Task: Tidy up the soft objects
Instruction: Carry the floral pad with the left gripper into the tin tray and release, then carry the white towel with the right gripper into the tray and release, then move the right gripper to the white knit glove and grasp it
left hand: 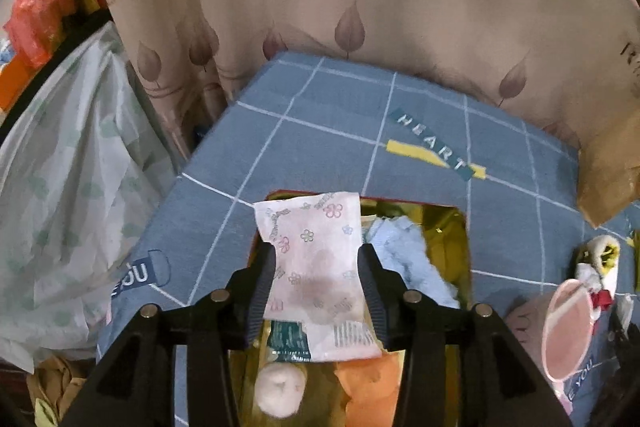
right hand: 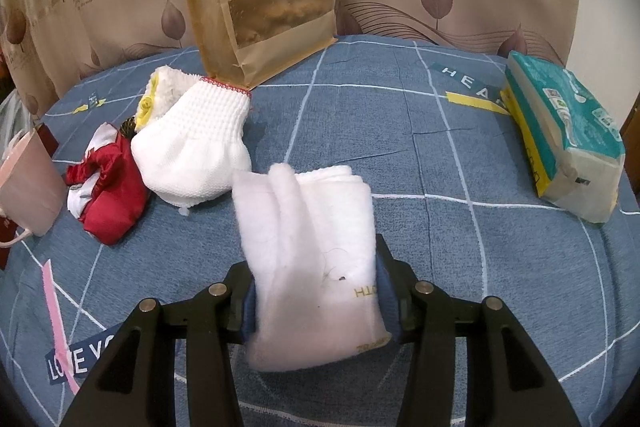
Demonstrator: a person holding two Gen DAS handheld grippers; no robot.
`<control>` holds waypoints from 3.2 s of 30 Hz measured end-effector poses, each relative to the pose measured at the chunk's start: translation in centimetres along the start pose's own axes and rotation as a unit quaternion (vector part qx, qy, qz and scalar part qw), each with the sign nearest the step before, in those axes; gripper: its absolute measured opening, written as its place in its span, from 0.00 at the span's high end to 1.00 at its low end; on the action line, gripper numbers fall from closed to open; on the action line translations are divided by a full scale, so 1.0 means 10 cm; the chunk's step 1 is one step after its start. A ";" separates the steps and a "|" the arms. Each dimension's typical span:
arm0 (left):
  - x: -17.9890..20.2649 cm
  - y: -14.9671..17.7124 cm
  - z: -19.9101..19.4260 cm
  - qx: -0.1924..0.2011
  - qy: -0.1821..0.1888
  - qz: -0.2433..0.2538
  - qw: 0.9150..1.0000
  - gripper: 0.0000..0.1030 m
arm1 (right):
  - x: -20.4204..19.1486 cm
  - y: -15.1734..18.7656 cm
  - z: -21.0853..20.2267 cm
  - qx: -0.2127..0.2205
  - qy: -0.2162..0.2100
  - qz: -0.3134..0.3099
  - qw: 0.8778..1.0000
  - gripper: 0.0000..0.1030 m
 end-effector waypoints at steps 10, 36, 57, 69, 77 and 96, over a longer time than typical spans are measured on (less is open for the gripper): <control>-0.02 0.44 -0.69 0.078 -0.033 0.003 0.996 0.53 | -0.01 0.00 0.00 0.000 0.005 -0.003 1.000 0.55; -0.55 1.10 -0.88 0.146 -0.100 -0.049 0.983 0.50 | -0.91 -0.74 -0.75 0.053 -0.053 -0.031 0.997 0.69; -1.12 1.11 -0.99 0.150 -0.116 -0.128 0.973 0.49 | -3.86 -0.93 -0.79 0.024 -0.219 -0.194 0.956 0.69; -1.27 1.13 -1.00 0.148 -0.111 -0.153 0.971 0.49 | -4.72 -0.73 -0.15 -0.027 -0.208 -0.238 0.948 0.69; -1.34 1.15 -0.96 0.141 -0.105 -0.165 0.970 0.49 | -4.81 -0.74 0.24 -0.053 -0.188 -0.229 0.954 0.69; -1.34 1.17 -0.90 0.134 -0.101 -0.170 0.971 0.49 | -4.72 -0.92 -0.12 -0.017 -0.195 -0.226 0.954 0.26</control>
Point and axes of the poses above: each gripper's, at about its wrist camera, not at the fingertips, and z roughly the way its jaws point, x to its right, y to its underside, the point moved 7 cm from there along z, roughly the way its jaws point, and after that the axes turned 1 degree about y, right-handed, at the moved point
